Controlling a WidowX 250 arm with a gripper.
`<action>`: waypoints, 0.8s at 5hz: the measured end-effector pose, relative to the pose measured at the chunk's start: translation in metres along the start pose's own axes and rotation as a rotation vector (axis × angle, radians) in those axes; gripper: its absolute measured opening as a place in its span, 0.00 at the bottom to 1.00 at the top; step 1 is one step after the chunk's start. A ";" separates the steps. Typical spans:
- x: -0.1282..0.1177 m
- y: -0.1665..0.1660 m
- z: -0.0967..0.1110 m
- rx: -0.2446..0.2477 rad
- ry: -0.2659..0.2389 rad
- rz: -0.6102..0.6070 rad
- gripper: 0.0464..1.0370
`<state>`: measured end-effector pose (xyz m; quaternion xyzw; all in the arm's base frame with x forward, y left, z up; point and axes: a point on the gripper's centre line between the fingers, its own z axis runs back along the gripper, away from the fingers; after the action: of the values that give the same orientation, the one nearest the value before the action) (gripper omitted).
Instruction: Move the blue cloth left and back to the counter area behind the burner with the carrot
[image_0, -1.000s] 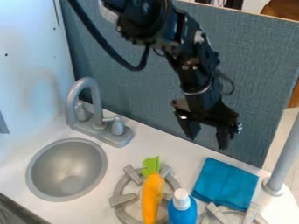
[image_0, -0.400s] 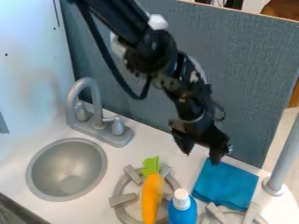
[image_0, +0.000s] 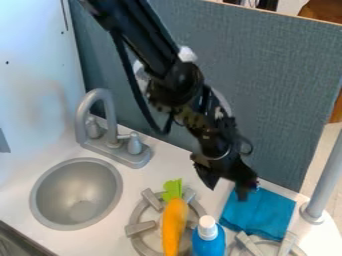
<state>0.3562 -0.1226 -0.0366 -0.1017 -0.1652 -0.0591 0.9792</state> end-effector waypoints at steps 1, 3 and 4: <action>0.005 0.004 -0.016 0.023 -0.006 0.012 0.97; 0.013 0.010 -0.044 0.072 0.011 -0.014 0.97; 0.017 -0.004 -0.052 0.060 0.010 -0.040 0.97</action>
<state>0.3876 -0.1388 -0.0782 -0.0689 -0.1639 -0.0743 0.9813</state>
